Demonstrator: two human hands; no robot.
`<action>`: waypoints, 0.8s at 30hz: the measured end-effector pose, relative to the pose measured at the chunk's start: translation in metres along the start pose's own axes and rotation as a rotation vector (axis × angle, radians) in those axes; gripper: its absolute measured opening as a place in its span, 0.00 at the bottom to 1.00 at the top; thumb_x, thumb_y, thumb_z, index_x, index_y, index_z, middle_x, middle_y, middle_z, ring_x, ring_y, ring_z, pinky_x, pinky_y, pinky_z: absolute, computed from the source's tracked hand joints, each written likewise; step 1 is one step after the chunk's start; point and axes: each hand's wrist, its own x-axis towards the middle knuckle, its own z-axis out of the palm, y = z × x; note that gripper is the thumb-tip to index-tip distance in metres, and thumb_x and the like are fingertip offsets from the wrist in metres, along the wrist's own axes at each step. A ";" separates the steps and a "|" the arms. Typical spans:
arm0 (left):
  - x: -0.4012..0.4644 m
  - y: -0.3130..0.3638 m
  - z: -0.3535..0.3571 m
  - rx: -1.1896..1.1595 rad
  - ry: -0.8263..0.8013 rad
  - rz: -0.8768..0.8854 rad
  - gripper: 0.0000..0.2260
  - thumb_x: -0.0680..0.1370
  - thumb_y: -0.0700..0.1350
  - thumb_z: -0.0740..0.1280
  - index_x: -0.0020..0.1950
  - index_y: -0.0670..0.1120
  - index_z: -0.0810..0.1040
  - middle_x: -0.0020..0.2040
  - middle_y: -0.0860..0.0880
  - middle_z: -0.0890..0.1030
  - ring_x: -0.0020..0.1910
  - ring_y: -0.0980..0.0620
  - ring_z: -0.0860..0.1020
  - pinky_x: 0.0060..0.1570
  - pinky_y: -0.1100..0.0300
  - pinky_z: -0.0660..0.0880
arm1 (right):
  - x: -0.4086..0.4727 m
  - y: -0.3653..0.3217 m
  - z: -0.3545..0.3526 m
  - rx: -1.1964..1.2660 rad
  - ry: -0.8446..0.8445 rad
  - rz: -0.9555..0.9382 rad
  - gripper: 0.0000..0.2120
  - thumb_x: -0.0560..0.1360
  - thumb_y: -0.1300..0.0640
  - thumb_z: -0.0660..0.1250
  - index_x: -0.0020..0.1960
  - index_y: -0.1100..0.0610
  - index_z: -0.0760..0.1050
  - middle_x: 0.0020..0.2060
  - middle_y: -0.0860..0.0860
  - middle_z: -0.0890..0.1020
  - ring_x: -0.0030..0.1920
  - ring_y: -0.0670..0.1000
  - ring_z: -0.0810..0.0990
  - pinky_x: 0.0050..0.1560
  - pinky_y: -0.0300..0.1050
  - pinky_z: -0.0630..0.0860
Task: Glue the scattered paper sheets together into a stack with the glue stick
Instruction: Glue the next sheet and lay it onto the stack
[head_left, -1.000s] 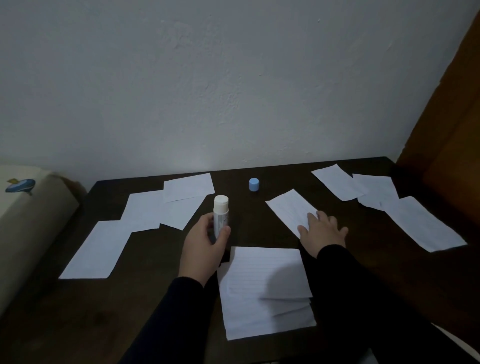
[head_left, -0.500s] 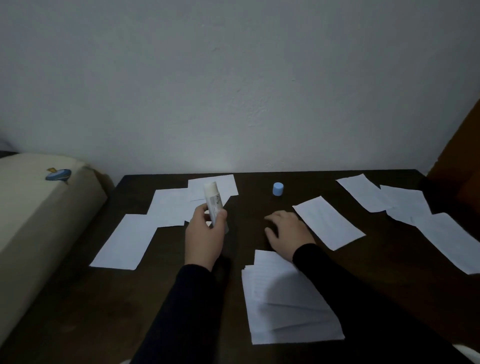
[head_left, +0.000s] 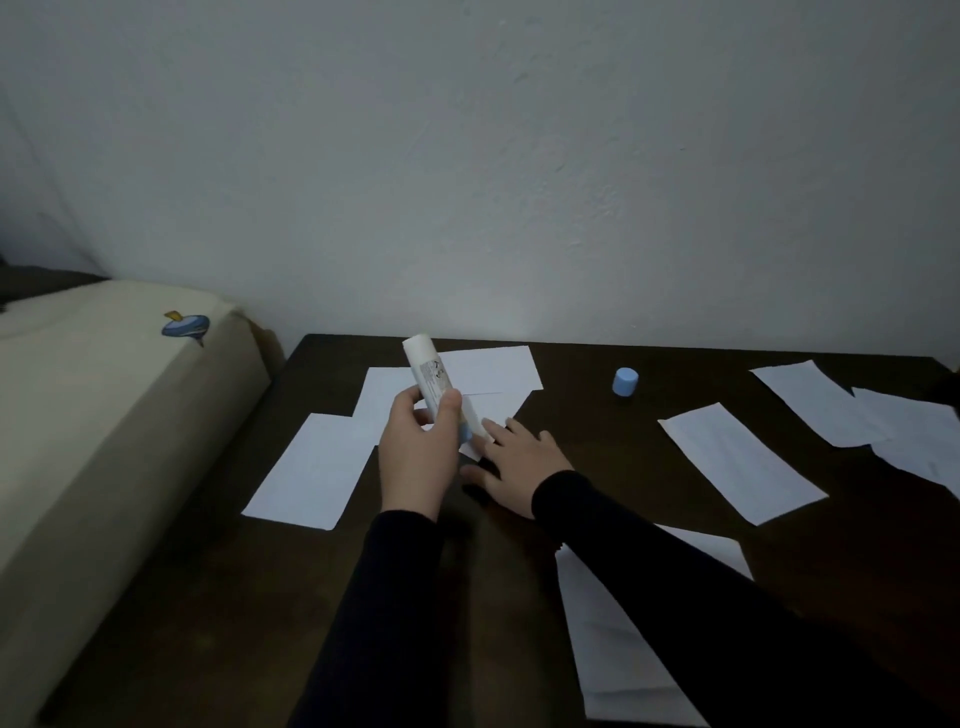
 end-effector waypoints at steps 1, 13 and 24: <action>0.001 0.000 -0.001 -0.004 -0.002 -0.008 0.20 0.80 0.54 0.63 0.70 0.50 0.67 0.61 0.49 0.73 0.51 0.54 0.73 0.48 0.60 0.78 | -0.005 -0.003 0.001 -0.023 -0.015 0.012 0.31 0.79 0.35 0.46 0.78 0.47 0.52 0.78 0.51 0.52 0.77 0.57 0.50 0.72 0.64 0.53; -0.013 0.000 0.010 0.006 -0.053 -0.024 0.20 0.79 0.54 0.64 0.70 0.51 0.67 0.68 0.47 0.72 0.59 0.52 0.74 0.54 0.54 0.77 | -0.034 0.038 -0.003 0.007 0.118 0.218 0.22 0.80 0.43 0.55 0.72 0.47 0.64 0.69 0.51 0.67 0.68 0.52 0.67 0.66 0.53 0.67; -0.006 -0.003 0.013 0.049 -0.050 -0.001 0.21 0.79 0.55 0.64 0.70 0.51 0.68 0.67 0.48 0.73 0.58 0.52 0.74 0.52 0.55 0.78 | 0.009 0.066 -0.029 0.040 -0.114 0.274 0.35 0.74 0.48 0.63 0.77 0.47 0.53 0.77 0.51 0.55 0.74 0.57 0.55 0.69 0.61 0.58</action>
